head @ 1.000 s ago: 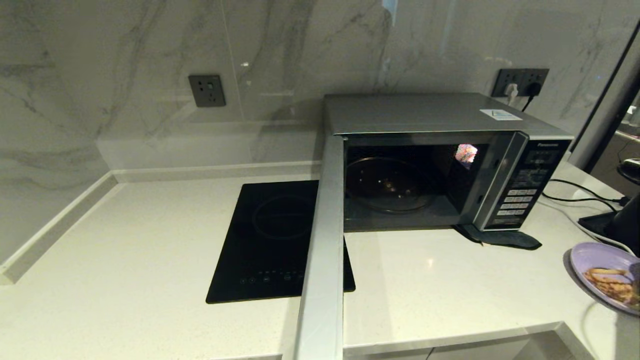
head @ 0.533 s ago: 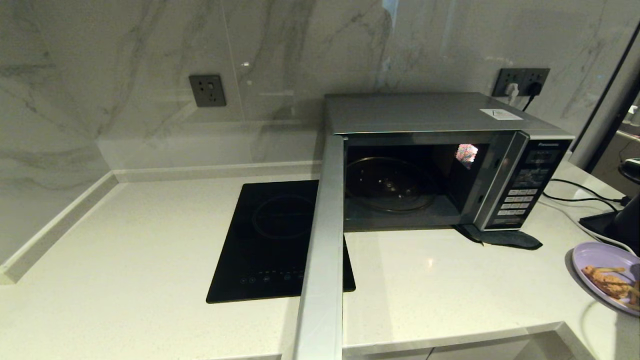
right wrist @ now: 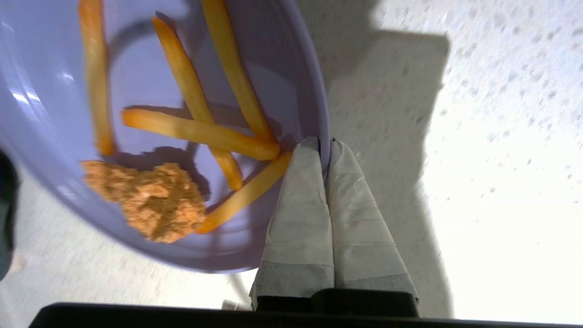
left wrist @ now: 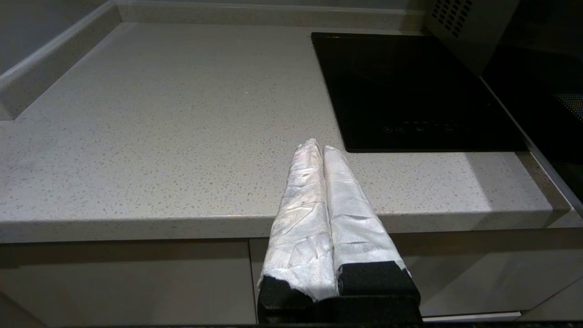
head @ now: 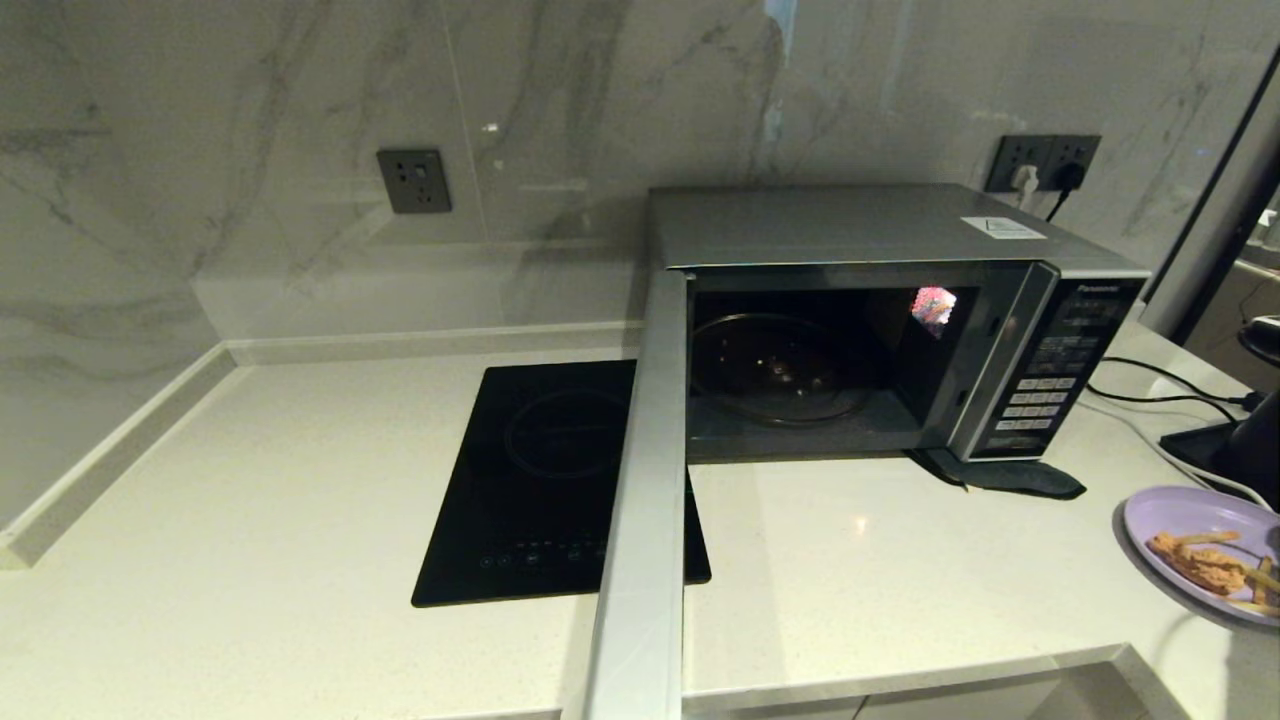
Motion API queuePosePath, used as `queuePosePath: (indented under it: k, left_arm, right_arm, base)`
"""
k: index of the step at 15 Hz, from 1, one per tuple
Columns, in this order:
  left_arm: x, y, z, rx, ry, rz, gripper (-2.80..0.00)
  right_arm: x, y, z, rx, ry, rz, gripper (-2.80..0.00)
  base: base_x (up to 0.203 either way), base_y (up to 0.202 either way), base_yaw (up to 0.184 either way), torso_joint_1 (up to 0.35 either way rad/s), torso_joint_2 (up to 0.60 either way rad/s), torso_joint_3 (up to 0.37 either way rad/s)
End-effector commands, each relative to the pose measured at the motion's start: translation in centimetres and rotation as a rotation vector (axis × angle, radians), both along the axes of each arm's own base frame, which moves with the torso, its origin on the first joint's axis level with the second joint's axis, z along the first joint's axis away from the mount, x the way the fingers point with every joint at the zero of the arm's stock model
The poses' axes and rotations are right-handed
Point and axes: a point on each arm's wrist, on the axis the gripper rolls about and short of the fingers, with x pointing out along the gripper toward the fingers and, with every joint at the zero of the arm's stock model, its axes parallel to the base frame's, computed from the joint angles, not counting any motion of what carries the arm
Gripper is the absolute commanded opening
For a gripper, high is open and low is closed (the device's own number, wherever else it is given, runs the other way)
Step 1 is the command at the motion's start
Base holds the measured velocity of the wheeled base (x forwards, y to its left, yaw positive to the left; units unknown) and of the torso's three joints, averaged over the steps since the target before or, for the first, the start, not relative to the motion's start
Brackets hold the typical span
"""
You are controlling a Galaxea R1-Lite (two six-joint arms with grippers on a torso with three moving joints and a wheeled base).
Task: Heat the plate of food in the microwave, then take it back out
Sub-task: Put the plate in the microwave oven
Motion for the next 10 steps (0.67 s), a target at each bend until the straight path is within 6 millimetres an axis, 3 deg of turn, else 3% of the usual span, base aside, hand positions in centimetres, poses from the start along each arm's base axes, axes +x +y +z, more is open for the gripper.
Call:
queuePosePath:
  k: [1,10]
  left_arm:
    - [0.01,0.00,0.01,-0.001,0.001,0.000,-2.80]
    - [0.01,0.00,0.01,-0.001,0.001,0.000,-2.80]
  right_arm:
    - [-0.50,0.53,1.29,-0.011,-0.029,0.000,-2.80]
    - [-1.41,-0.11,1.90,0.063,-0.142,0.004,-2.80]
  base:
    - [0.000,0.000,0.000,0.000,0.00,0.000]
    - [0.000,0.000,0.000,0.000,0.00,0.000]
